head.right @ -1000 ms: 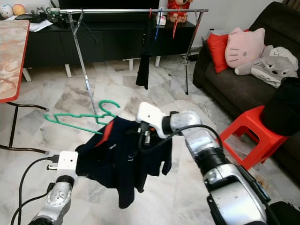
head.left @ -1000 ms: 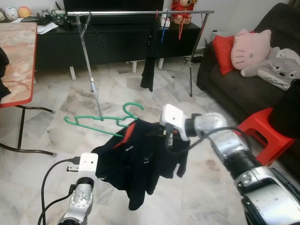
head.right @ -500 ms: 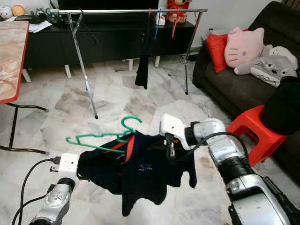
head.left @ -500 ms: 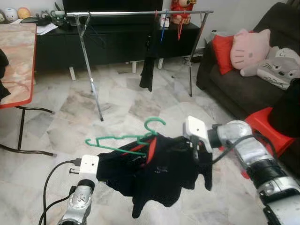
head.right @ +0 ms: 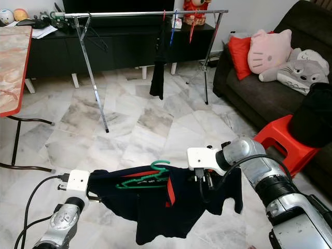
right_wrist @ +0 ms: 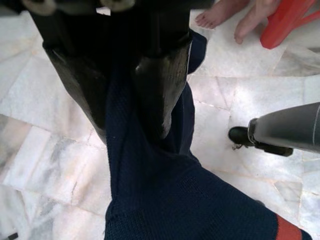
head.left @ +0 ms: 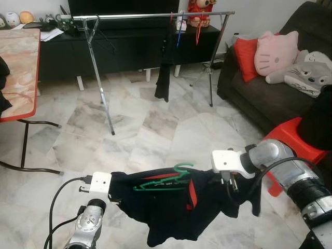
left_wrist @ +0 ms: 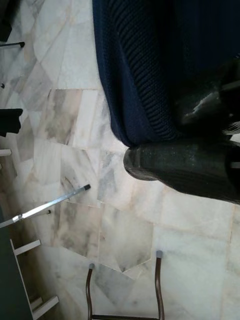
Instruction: Hang hanger
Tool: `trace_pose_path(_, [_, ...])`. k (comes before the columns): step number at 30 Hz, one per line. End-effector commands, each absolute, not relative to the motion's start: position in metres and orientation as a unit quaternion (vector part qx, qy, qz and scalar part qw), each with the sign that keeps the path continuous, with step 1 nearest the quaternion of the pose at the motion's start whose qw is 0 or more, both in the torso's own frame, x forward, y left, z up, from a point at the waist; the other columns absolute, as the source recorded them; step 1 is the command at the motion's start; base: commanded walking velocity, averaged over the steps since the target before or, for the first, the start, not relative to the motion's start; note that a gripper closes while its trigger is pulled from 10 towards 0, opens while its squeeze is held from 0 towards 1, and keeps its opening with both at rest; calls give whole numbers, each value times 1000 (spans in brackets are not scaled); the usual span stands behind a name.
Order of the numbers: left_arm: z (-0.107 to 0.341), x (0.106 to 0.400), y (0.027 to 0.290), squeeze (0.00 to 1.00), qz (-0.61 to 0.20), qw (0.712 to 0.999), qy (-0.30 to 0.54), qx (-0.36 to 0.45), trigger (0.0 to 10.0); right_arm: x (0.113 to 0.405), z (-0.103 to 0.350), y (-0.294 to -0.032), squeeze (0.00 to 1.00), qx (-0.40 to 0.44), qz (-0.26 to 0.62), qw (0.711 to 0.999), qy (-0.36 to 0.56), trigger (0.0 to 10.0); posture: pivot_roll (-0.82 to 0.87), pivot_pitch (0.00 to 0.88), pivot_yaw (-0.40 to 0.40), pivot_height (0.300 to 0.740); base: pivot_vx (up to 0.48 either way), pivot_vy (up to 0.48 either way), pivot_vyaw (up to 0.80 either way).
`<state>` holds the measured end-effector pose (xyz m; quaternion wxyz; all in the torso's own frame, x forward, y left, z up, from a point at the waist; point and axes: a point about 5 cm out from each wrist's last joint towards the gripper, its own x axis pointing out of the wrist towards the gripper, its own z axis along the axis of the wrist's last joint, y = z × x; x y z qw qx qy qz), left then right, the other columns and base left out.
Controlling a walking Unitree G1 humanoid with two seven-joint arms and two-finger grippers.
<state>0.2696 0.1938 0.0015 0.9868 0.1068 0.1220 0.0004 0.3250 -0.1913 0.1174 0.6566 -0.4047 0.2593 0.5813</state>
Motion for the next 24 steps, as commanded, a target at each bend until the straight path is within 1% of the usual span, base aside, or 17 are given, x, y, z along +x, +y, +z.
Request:
trace_pose_path(1, [-2, 265, 208, 0, 26, 984, 141, 109, 0, 329, 124, -209, 0, -423, 550, 666, 273, 10000, -63, 0, -95, 740, 0, 0, 0])
trace_pose_path(6, [8, 274, 200, 0, -18, 989, 117, 93, 0, 336, 123, -201, 0, -432, 525, 690, 250, 10000, -60, 0, -98, 740, 0, 0, 0])
trace_pose_path(8, [15, 280, 195, 0, -50, 990, 107, 79, 0, 338, 121, -196, 0, -431, 513, 702, 241, 10000, -56, 0, -101, 740, 0, 0, 0])
trace_pose_path(11, [18, 282, 194, 0, -64, 990, 105, 73, 0, 338, 117, -192, 0, -428, 513, 704, 240, 10000, -56, 0, -101, 740, 0, 0, 0])
trace_pose_path(14, [27, 289, 189, 0, -88, 991, 90, 52, 0, 335, 104, -179, 0, -426, 518, 703, 236, 10000, -50, 0, -103, 740, 0, 0, 0])
trace_pose_path(15, [30, 291, 188, 0, -91, 991, 85, 46, 0, 335, 102, -176, 0, -423, 516, 708, 234, 10000, -50, 0, -103, 740, 0, 0, 0])
trace_pose_path(19, [44, 298, 178, 0, -126, 990, 63, 22, 0, 336, 91, -158, 0, -391, 502, 740, 217, 10000, -43, 0, -103, 740, 0, 0, 0])
trace_pose_path(22, [46, 299, 177, 0, -132, 989, 61, 20, 0, 336, 90, -155, 0, -384, 499, 747, 215, 10000, -43, 0, -103, 740, 0, 0, 0])
trace_pose_path(24, [52, 301, 171, 0, -154, 987, 55, 11, 0, 340, 87, -149, 0, -366, 474, 773, 209, 10000, -37, 0, -101, 740, 0, 0, 0])
